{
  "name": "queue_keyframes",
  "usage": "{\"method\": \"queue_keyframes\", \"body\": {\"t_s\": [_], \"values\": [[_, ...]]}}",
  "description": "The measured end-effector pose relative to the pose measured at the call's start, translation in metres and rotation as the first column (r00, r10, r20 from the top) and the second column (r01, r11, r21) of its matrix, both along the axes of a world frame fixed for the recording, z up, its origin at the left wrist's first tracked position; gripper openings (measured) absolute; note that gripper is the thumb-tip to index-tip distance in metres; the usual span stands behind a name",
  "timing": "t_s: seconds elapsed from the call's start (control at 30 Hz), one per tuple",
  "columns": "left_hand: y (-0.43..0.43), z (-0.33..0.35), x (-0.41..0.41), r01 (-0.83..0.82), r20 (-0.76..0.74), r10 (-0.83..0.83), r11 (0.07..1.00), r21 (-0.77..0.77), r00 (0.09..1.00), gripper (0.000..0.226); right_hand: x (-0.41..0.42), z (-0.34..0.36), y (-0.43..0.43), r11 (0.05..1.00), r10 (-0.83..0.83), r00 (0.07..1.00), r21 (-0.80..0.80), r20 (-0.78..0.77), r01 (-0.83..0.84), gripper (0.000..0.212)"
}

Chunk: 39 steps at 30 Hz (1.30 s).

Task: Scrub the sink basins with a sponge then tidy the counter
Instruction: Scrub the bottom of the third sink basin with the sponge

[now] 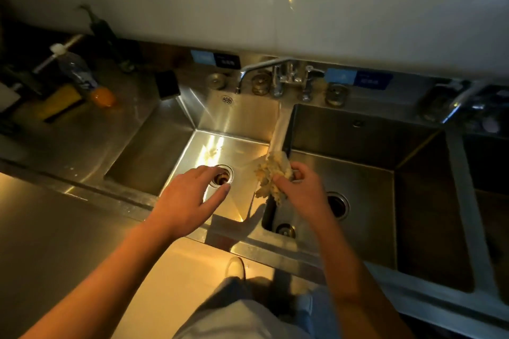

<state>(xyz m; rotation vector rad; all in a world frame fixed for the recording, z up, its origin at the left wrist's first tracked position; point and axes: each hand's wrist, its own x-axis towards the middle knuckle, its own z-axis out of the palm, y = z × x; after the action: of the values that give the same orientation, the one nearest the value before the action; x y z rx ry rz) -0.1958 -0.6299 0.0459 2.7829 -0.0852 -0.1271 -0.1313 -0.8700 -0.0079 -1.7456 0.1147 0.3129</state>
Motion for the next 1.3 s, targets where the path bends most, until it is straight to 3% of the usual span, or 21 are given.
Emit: {"method": "queue_keyframes", "body": {"t_s": [0.1,0.33,0.53,0.73,0.87,0.97,1.17,1.3], "values": [[0.022,0.003,0.002,-0.052,0.038,0.052,0.999,-0.008,0.998,0.059,0.004,0.016,0.026,0.996,0.093,0.995,-0.01,0.025,-0.093,0.025],[0.094,-0.009,0.021,-0.033,0.086,0.038,0.998,-0.057,0.996,0.054,0.024,0.028,0.102,0.994,0.102,0.993,-0.041,0.063,-0.099,0.024],[0.214,-0.024,0.048,-0.021,0.021,0.023,0.995,-0.095,1.0,0.062,0.037,0.021,0.201,0.998,0.035,0.999,-0.044,0.036,-0.034,0.018],[0.303,-0.037,0.073,-0.027,-0.05,0.018,0.983,-0.179,0.999,0.076,0.044,0.011,0.278,0.987,0.026,0.999,-0.16,0.031,-0.02,0.02],[0.314,-0.046,0.088,0.098,-0.026,-0.106,0.972,-0.212,0.994,0.066,0.041,-0.005,0.297,0.974,0.01,1.0,-0.225,0.018,-0.006,0.02],[0.312,-0.055,0.091,0.082,-0.04,-0.096,0.962,-0.261,0.995,0.057,0.042,-0.02,0.298,0.966,-0.019,1.0,-0.257,-0.019,0.014,0.022],[0.312,-0.084,0.094,0.09,-0.196,-0.144,0.961,-0.26,0.97,0.076,0.042,-0.041,0.297,0.961,-0.126,0.99,-0.256,-0.062,0.106,0.026],[0.311,-0.098,0.093,0.051,-0.21,-0.107,0.965,-0.258,0.972,0.054,0.043,-0.065,0.293,0.943,-0.167,0.983,-0.303,-0.081,0.135,0.025]]}}
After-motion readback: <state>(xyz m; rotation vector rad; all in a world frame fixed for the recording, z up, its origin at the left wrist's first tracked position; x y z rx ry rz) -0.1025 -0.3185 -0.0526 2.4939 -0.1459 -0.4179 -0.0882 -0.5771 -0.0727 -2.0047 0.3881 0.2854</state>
